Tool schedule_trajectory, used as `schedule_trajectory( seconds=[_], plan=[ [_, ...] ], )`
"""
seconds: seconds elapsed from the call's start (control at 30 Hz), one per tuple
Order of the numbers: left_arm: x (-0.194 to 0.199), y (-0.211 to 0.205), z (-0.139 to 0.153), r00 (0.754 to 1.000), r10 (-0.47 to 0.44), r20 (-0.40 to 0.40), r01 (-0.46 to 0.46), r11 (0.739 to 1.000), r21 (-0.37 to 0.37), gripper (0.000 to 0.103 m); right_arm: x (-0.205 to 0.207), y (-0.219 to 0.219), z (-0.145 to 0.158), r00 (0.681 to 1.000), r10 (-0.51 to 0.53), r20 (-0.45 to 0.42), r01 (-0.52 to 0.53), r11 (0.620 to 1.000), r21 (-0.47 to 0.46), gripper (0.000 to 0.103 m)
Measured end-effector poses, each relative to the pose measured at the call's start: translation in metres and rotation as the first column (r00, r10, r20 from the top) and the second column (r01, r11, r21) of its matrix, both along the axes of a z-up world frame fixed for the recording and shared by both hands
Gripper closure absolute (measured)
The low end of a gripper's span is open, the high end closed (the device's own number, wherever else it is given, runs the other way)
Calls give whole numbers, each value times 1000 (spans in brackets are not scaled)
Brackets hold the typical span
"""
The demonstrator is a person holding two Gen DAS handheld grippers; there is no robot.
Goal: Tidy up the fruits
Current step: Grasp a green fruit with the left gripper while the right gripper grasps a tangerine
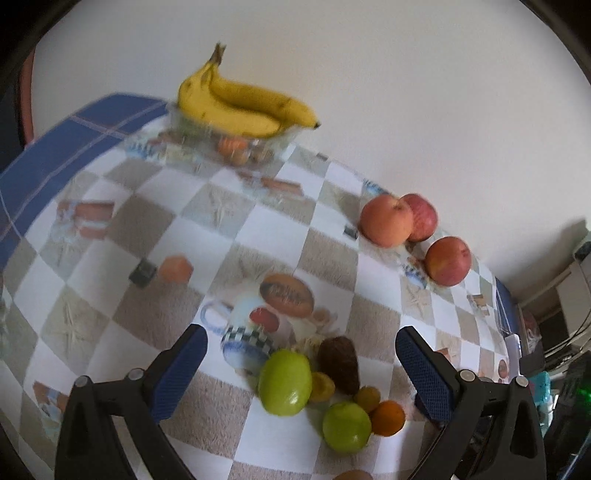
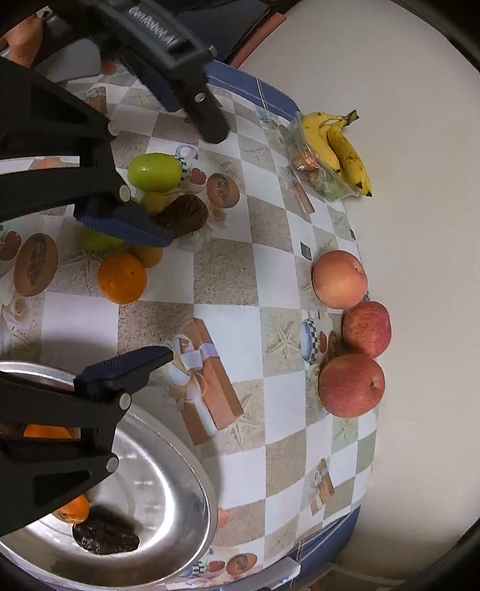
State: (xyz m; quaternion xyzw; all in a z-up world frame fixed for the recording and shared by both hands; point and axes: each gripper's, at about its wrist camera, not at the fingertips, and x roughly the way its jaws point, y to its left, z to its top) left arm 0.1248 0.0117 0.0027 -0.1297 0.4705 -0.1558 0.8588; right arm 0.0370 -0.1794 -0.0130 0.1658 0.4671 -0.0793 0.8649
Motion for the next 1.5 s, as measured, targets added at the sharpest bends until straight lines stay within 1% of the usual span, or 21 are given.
schedule_trajectory(
  seconds=[0.1,0.17,0.2,0.23,0.27,0.3,0.33,0.4,0.47,0.6,0.7,0.73,0.77,0.83,0.97,1.13,1.27,1.4,1.5],
  plan=[
    [-1,-6,5,999,-25,20,25,1000,1,0,1,3,-3,1000,9,-9,-9,1000,6,47],
    [-2,-10,2,999,-41,6,41,999,13,0,2,5,-5,1000,18,-20,-18,1000,6,50],
    [-2,-11,-1,999,-38,-4,38,999,26,0,2,5,-6,1000,21,-23,-21,1000,7,53],
    [-2,-11,-4,1000,-26,-14,27,999,39,3,2,7,-8,999,24,-29,-24,1000,6,54],
    [-2,-10,-9,999,-15,-31,16,999,46,12,2,8,-10,999,27,-33,-27,1000,4,54],
    [-1,-10,-14,999,-15,-52,17,999,50,18,3,9,-11,999,32,-38,-32,999,2,54],
    [-1,-10,-19,997,-15,-72,19,998,54,28,3,10,-14,998,38,-47,-38,999,0,55],
    [1,-10,-32,993,-23,-120,28,998,47,30,4,11,-19,997,44,-62,-44,999,-3,56],
    [0,-9,-41,989,-26,-149,31,999,31,34,4,12,-24,996,48,-76,-48,999,1,57],
    [1,-2,-57,976,-12,-217,7,1000,-21,37,4,13,-29,995,56,-81,-54,998,27,57],
    [0,0,-60,973,-11,-229,2,999,-36,51,4,17,-31,994,68,-87,-66,997,25,57],
    [1,1,-61,971,-11,-241,-1,999,-50,57,4,19,-31,993,73,-88,-71,997,25,61],
    [1,3,-62,968,-1,-250,-15,998,-61,60,3,20,-31,994,76,-84,-74,997,27,63],
    [1,6,-63,964,6,-264,-27,997,-79,61,3,23,-30,993,83,-81,-81,996,24,67],
    [-1,9,-62,961,19,-277,-41,996,-75,60,2,24,-29,993,85,-81,-83,996,24,68],
    [-2,18,-61,952,36,-303,-67,993,-92,61,-4,25,-24,994,83,-75,-81,996,35,68],
    [-6,22,-52,956,41,-289,-71,993,-95,61,-13,23,-14,996,62,-72,-59,997,40,68],
    [-13,28,-41,959,41,-282,-78,989,-122,61,-27,21,-5,997,39,-71,-36,998,42,68],
    [-23,27,-29,965,35,-260,-68,991,-117,61,-38,16,1,997,16,-71,-12,999,50,68]
  ],
)
